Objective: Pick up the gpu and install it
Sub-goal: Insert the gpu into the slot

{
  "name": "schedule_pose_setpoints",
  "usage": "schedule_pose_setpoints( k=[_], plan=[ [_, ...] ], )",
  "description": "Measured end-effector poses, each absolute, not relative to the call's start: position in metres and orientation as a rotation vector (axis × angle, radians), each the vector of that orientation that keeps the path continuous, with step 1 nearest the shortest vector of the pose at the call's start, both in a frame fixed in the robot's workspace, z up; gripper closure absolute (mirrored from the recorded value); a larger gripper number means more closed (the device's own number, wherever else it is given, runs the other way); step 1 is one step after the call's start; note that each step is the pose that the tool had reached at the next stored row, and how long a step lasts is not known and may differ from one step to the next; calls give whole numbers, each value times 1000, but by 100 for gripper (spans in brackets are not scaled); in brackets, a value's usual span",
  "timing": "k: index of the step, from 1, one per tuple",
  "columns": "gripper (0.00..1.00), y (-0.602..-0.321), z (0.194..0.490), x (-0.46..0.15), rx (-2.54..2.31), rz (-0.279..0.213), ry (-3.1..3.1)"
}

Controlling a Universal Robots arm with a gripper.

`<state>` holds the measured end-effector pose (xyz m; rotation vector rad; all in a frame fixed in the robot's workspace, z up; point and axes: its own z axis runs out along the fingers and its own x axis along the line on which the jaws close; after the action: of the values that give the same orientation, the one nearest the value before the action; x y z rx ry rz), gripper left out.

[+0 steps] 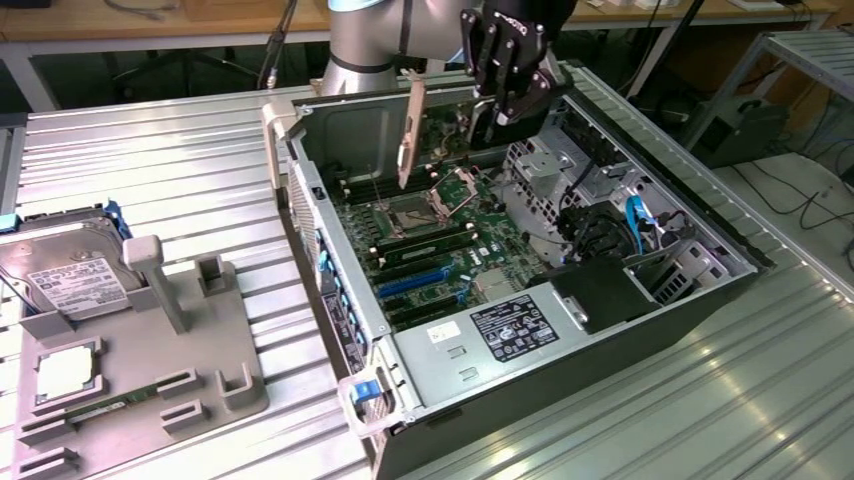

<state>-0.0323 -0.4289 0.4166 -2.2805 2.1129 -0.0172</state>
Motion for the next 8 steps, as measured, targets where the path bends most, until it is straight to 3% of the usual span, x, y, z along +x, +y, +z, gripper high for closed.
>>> schedule_pose_setpoints(
  k=[8],
  plan=[
    [71,-429,410,-32,-2280,-18,2113]
  ],
)
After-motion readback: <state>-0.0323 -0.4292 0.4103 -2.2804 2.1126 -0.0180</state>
